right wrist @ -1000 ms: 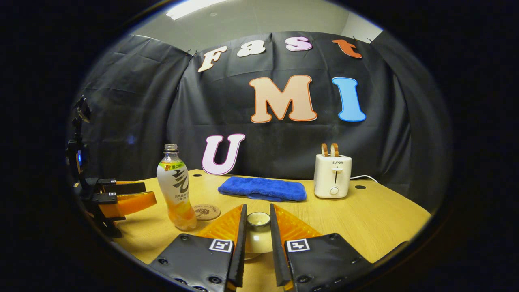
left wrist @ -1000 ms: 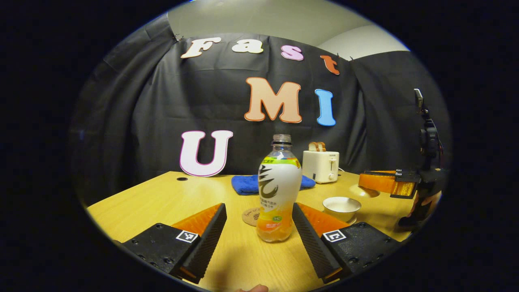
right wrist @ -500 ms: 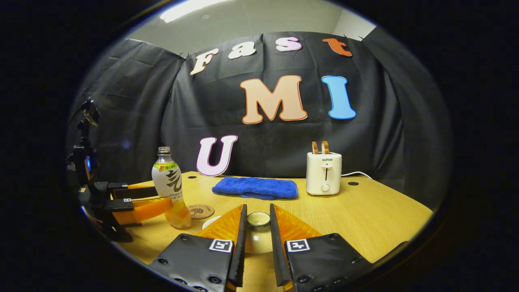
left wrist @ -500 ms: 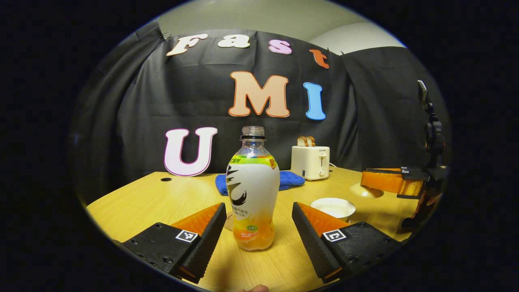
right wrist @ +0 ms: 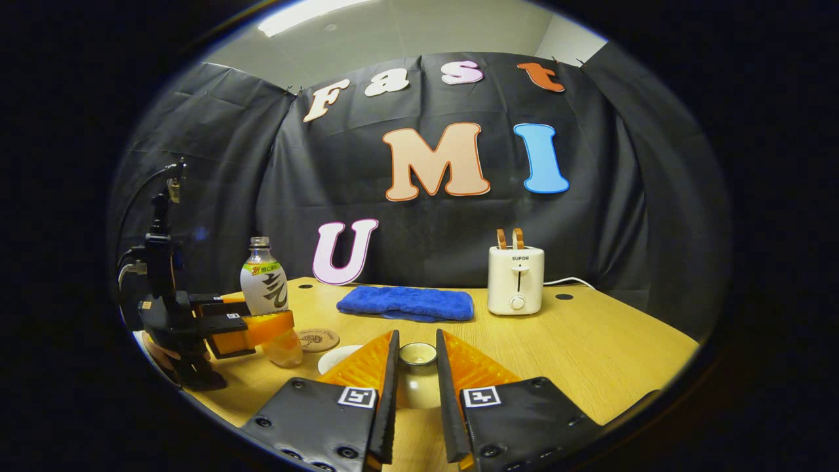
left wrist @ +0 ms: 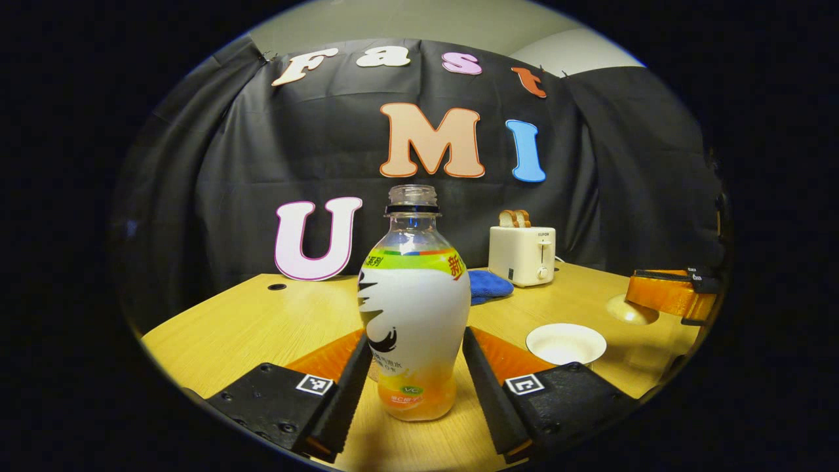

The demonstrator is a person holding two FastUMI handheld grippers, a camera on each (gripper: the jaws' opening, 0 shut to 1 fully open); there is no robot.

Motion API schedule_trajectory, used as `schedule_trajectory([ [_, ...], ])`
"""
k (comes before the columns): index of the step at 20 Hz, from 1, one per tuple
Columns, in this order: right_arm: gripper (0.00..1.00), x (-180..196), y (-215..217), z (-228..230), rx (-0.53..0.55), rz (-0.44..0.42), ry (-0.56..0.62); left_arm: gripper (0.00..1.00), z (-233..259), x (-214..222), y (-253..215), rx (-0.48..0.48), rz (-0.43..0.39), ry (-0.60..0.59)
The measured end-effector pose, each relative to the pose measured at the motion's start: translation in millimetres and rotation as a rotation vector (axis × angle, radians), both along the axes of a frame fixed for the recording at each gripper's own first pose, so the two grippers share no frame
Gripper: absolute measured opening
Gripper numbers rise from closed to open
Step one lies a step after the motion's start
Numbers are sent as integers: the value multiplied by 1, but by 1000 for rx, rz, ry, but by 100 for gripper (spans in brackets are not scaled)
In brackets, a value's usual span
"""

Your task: Open the teacup lid with one hand, grasp the water bottle and pour water into the teacup with the other hand; after pouring, place the water bottle on the coaster and then close the teacup lid.

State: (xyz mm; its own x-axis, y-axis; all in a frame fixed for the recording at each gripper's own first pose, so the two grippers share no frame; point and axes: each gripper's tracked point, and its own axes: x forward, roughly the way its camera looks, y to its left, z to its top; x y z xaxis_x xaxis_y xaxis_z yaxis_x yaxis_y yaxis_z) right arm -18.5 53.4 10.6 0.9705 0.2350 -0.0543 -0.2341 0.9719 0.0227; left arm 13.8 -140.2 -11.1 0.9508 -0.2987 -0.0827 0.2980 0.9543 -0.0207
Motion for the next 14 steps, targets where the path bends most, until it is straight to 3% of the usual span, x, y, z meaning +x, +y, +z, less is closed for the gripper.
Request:
schedule_trajectory([
  [2, 34, 1, -2, -5, 1, 0, 12, 69, 0, 1, 0, 0, 1, 1],
  [8, 34, 1, -5, -2, 4, 6, 10, 55, 0, 6, 5, 51, 16, 7],
  [11, 34, 0, -9, 0, -6, 2, 10, 54, 13, 11, 15, 96, 30, -13],
  [14, 34, -1, -12, -3, 2, -5, 14, 54, 28, 17, 17, 206, 28, -60],
])
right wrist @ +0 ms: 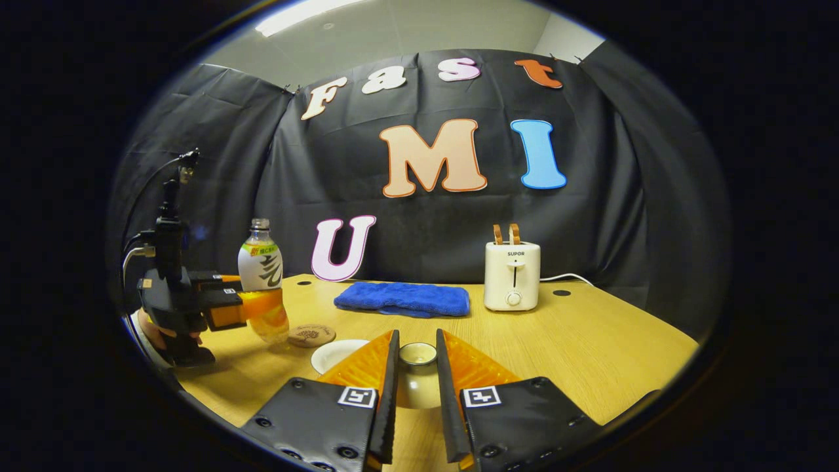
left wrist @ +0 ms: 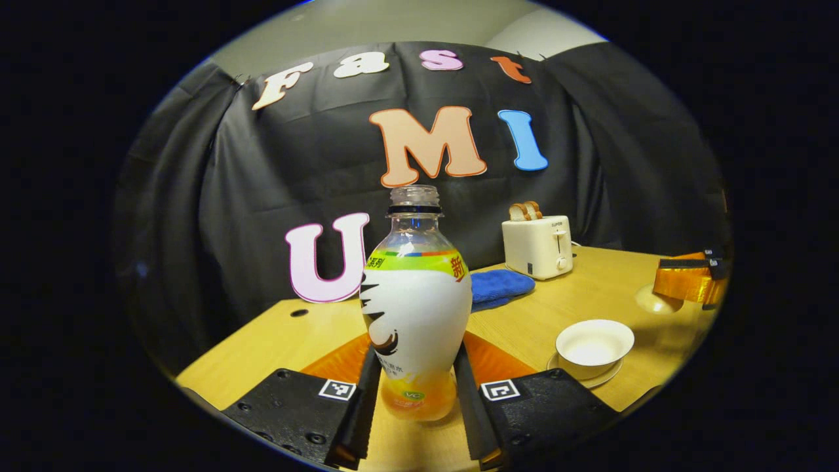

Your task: Open the teacup lid with one hand, grasp the water bottle and pour water into the teacup with the other hand; after pouring, place the water bottle on the coaster and then close the teacup lid.

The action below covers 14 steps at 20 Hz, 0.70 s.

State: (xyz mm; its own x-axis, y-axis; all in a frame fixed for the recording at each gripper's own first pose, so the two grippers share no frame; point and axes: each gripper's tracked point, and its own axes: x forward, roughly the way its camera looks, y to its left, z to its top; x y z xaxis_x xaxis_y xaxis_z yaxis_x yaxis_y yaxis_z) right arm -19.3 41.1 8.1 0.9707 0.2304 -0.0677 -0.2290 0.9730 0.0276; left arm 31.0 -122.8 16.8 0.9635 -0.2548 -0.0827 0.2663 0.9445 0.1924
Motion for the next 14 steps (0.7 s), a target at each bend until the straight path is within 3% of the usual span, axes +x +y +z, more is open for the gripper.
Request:
schedule_trajectory([
  [14, 34, -8, -20, -5, 0, -35, 7, 54, -9, -1, -26, 597, -74, -142],
])
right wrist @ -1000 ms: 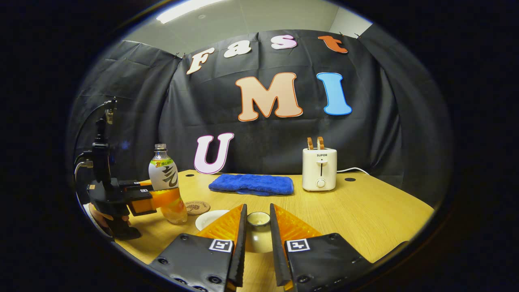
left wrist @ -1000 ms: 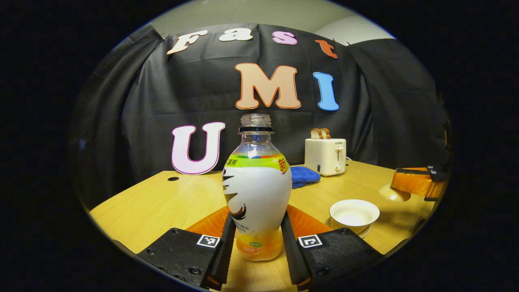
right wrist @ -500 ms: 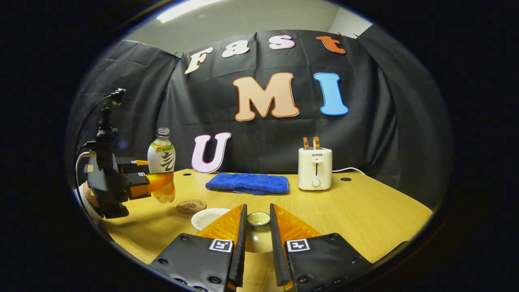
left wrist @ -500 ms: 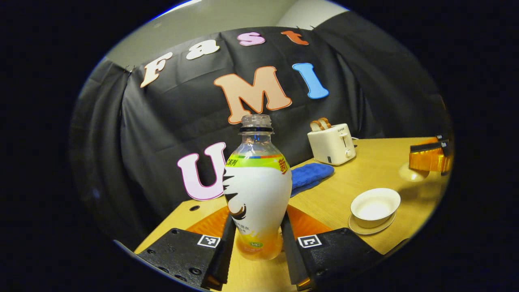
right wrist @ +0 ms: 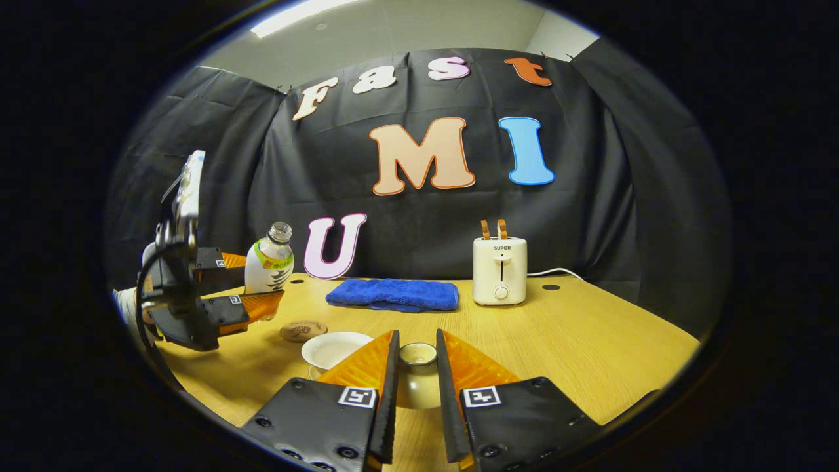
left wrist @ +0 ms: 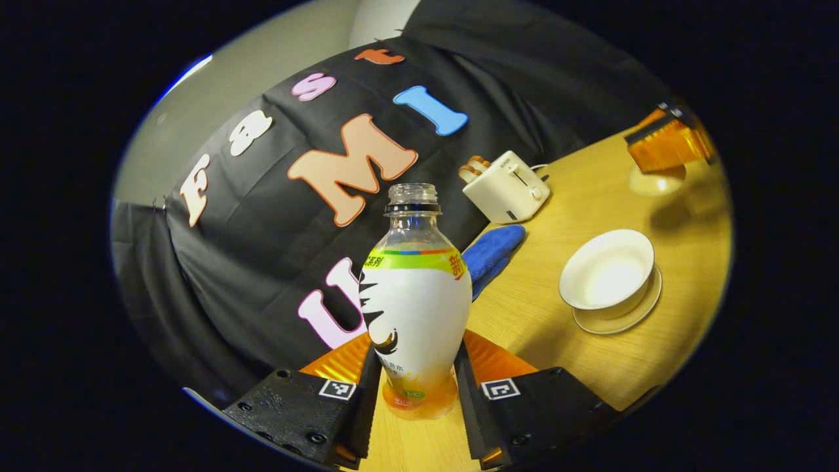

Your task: Open the teacup lid with one hand, grasp the water bottle and pour water into the teacup with the other hand; after pouring, place the water bottle on the coaster and then close the teacup lid.

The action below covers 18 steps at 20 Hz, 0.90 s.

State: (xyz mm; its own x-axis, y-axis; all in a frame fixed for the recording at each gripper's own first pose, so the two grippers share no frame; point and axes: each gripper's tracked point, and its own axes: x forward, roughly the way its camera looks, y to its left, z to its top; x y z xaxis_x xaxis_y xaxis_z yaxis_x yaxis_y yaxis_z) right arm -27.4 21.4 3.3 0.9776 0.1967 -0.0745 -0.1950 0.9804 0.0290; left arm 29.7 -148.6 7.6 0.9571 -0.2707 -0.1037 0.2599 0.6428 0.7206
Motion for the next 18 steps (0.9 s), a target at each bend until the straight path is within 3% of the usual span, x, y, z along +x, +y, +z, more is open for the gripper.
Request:
schedule_trajectory([
  [10, 34, -7, -19, -1, -7, -29, 0, 54, -22, -8, -12, 315, -86, -1],
  [18, 34, -10, -29, -5, -15, -45, 1, 56, -14, -12, -14, 572, -148, -75],
])
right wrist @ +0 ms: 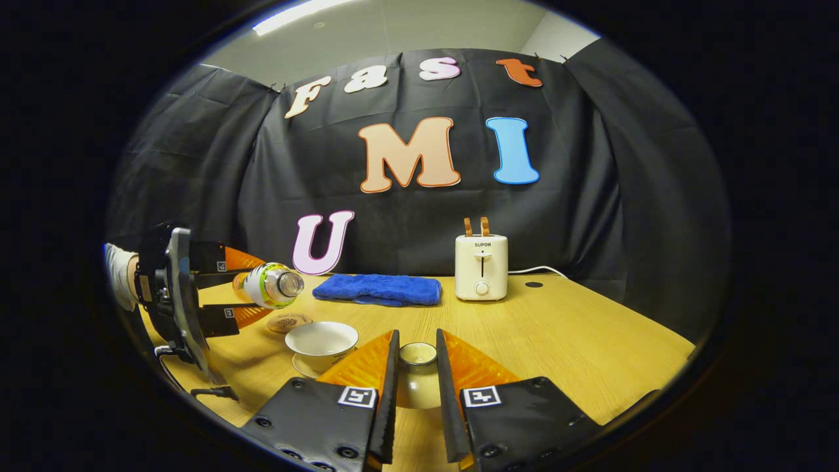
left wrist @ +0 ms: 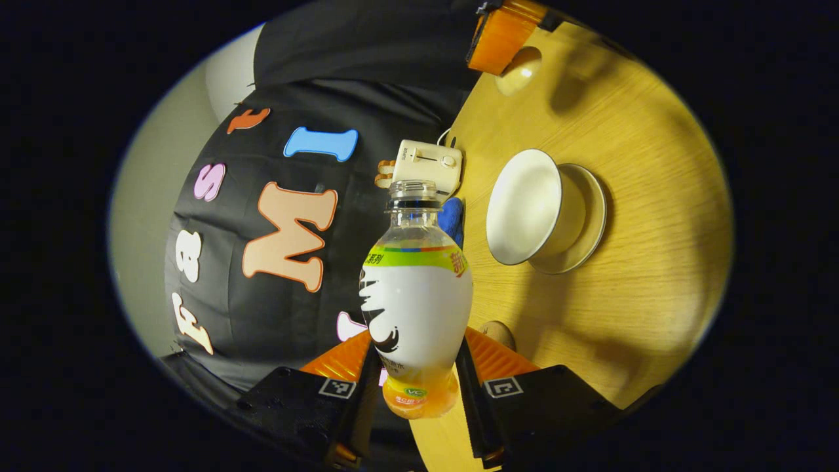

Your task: Open the teacup lid with one hand, grasp the water bottle and pour water into the teacup with the other hand; after pouring, place the water bottle on the coaster and then close the teacup lid.

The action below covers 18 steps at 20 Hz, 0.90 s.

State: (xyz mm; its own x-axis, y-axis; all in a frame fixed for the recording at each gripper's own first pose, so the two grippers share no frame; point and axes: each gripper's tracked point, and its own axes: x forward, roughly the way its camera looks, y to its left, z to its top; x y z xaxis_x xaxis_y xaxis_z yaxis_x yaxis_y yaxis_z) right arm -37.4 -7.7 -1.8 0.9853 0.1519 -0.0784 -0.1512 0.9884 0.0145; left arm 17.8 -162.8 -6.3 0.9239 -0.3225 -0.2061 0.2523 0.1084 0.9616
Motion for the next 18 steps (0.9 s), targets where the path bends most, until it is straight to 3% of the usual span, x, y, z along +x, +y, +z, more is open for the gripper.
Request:
schedule_trajectory([
  [18, 34, -1, -10, -8, 7, 0, -1, 56, -5, 7, 6, 401, -23, -12],
])
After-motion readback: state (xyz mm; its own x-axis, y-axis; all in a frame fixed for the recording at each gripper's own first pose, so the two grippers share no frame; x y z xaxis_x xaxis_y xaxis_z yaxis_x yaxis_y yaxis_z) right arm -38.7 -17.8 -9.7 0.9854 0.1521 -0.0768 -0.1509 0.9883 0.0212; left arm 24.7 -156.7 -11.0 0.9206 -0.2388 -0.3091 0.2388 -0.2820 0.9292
